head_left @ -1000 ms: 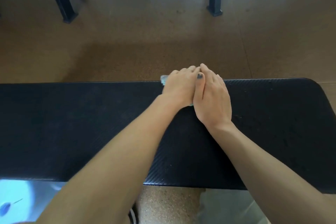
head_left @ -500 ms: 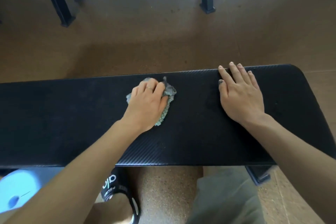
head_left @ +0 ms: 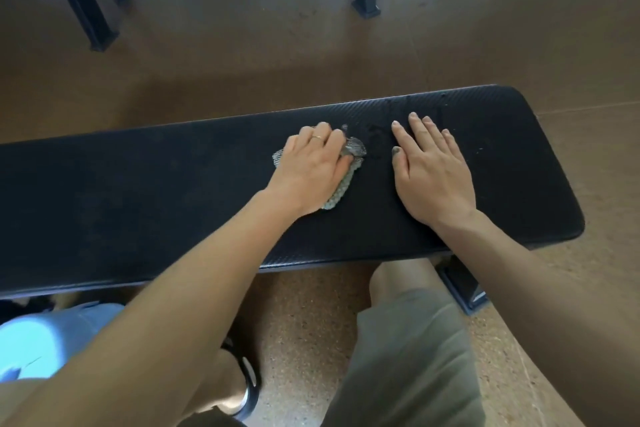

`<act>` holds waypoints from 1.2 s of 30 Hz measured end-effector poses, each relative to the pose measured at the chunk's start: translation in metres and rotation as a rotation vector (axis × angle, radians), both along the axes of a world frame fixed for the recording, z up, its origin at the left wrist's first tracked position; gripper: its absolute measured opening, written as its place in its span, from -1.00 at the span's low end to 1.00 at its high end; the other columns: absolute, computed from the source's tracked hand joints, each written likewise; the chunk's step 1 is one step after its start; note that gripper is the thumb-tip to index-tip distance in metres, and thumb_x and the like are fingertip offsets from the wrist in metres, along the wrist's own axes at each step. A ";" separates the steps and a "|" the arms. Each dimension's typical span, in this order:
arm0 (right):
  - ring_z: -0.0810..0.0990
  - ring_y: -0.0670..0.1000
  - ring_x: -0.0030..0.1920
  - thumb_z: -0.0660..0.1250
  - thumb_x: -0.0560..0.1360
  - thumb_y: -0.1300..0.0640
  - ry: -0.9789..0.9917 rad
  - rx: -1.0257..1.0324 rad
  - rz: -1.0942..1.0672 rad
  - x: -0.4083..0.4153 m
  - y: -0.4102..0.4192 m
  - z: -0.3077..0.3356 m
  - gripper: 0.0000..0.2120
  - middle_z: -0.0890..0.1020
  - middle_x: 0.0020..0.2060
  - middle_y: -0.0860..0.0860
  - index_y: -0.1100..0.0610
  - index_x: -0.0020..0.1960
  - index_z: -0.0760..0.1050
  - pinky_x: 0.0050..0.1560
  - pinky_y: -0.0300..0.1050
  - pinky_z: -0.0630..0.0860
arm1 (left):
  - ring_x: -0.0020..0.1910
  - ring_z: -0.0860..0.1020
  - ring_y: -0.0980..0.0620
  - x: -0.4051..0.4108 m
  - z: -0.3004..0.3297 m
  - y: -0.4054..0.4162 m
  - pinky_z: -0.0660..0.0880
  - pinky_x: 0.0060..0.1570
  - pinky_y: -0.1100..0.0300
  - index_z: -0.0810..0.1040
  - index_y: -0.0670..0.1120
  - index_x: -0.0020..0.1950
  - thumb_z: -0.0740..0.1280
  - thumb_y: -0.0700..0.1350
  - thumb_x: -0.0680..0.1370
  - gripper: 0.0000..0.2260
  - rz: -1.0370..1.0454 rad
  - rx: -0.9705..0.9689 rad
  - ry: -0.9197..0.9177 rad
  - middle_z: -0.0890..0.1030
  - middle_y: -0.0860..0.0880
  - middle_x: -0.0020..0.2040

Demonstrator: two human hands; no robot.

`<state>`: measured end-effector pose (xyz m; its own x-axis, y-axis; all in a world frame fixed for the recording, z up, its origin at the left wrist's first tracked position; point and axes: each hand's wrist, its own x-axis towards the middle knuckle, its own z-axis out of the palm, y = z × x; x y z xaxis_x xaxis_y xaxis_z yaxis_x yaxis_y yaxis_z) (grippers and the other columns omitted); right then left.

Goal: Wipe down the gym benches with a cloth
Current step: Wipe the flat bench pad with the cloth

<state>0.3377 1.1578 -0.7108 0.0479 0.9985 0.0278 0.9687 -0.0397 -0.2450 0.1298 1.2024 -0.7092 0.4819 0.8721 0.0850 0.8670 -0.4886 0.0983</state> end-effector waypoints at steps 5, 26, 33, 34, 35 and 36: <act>0.02 0.02 0.66 -0.11 0.73 -0.09 0.006 0.014 -0.024 -0.003 -0.001 -0.001 -0.48 0.12 0.66 0.02 -0.03 0.66 0.13 0.65 0.05 -0.08 | 0.07 0.44 -0.13 -0.053 -0.003 -0.088 0.38 0.11 -0.05 0.46 -0.11 0.13 0.09 0.07 0.69 -0.71 0.046 0.056 -0.012 0.48 -0.08 0.09; 0.03 0.03 0.66 -0.11 0.72 -0.09 0.026 0.055 -0.027 0.000 0.002 -0.005 -0.48 0.15 0.65 0.03 -0.02 0.65 0.16 0.65 0.06 -0.05 | 0.00 0.54 -0.17 -0.009 -0.017 -0.132 0.43 0.03 -0.03 0.53 -0.15 0.02 0.21 0.00 0.66 -0.77 -0.043 0.274 0.029 0.57 -0.15 0.02; 0.08 0.06 0.65 -0.13 0.72 -0.09 0.029 0.088 -0.035 -0.002 0.005 -0.008 -0.47 0.19 0.64 0.06 0.02 0.63 0.21 0.64 0.10 -0.01 | -0.10 0.54 -0.14 0.021 -0.020 -0.122 0.46 -0.03 -0.01 0.50 -0.12 -0.06 0.14 0.00 0.68 -0.74 -0.023 0.350 0.040 0.56 -0.11 -0.07; 0.09 0.06 0.65 -0.13 0.72 -0.08 0.036 0.095 -0.038 -0.002 0.005 -0.008 -0.47 0.20 0.63 0.06 0.02 0.63 0.22 0.64 0.11 0.00 | -0.10 0.54 -0.14 0.030 -0.019 -0.122 0.47 -0.04 -0.01 0.49 -0.12 -0.06 0.14 -0.01 0.67 -0.75 -0.006 0.337 0.040 0.55 -0.11 -0.07; 0.10 0.06 0.64 -0.12 0.72 -0.08 0.038 0.102 -0.039 -0.002 0.005 -0.008 -0.47 0.22 0.63 0.06 0.02 0.63 0.23 0.64 0.11 0.01 | -0.09 0.53 -0.14 0.039 -0.019 -0.122 0.47 -0.03 -0.02 0.48 -0.11 -0.05 0.15 0.00 0.67 -0.77 0.000 0.330 0.048 0.55 -0.10 -0.06; 0.11 0.07 0.64 -0.12 0.72 -0.07 0.037 0.109 -0.036 -0.002 0.005 -0.008 -0.47 0.23 0.63 0.07 0.03 0.62 0.24 0.64 0.11 0.02 | -0.08 0.52 -0.13 0.048 -0.018 -0.122 0.46 -0.03 -0.02 0.46 -0.11 -0.04 0.15 0.01 0.66 -0.77 -0.001 0.327 0.064 0.54 -0.10 -0.05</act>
<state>0.3360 1.1626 -0.7192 0.0871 0.9872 0.1332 0.9573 -0.0460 -0.2853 0.1777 1.0801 -0.7275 0.4957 0.8035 0.3297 0.8660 -0.4857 -0.1184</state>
